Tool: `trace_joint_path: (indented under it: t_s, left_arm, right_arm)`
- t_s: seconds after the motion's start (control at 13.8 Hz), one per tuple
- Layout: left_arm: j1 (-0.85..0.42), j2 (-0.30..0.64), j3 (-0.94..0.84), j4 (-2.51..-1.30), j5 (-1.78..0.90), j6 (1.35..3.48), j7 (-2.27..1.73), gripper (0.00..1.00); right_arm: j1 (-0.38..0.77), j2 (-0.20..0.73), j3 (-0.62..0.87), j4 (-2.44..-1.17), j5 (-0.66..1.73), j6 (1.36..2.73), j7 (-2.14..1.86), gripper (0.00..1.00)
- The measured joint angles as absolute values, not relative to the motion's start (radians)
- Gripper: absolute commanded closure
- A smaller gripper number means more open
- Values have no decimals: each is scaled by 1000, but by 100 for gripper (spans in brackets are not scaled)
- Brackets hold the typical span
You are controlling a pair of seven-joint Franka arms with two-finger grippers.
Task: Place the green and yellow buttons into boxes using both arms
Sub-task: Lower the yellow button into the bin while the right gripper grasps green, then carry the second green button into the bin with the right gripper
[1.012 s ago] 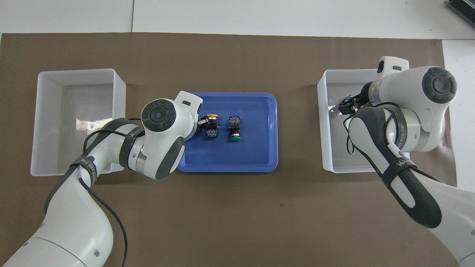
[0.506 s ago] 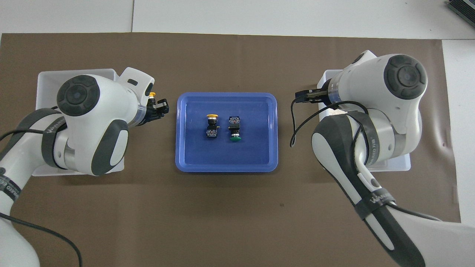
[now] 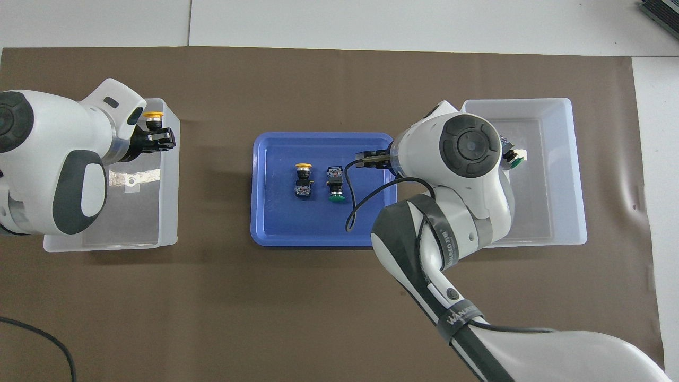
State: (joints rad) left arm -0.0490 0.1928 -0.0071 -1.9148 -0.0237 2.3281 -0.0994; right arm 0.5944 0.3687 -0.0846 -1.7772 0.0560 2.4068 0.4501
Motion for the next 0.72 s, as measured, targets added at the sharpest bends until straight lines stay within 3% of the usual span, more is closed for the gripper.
trace_joint_path:
  t_s: [0.43,0.51,0.65,0.72]
  left_arm:
    - [-4,279,-8,-1914,-24,2370,-57,100]
    - [-2,297,-7,-1914,-24,2393,-54,100]
    - [10,339,-8,-1914,-24,2444,-51,100]
    - [18,354,-8,-1914,-24,2462,-50,100]
  right_arm:
    - [654,482,-85,-1777,45,2529,470,13]
    - [656,488,-85,-1777,36,2537,470,20]
    - [662,499,-85,-1779,9,2538,470,60]
    - [665,504,-85,-1780,6,2540,470,70]
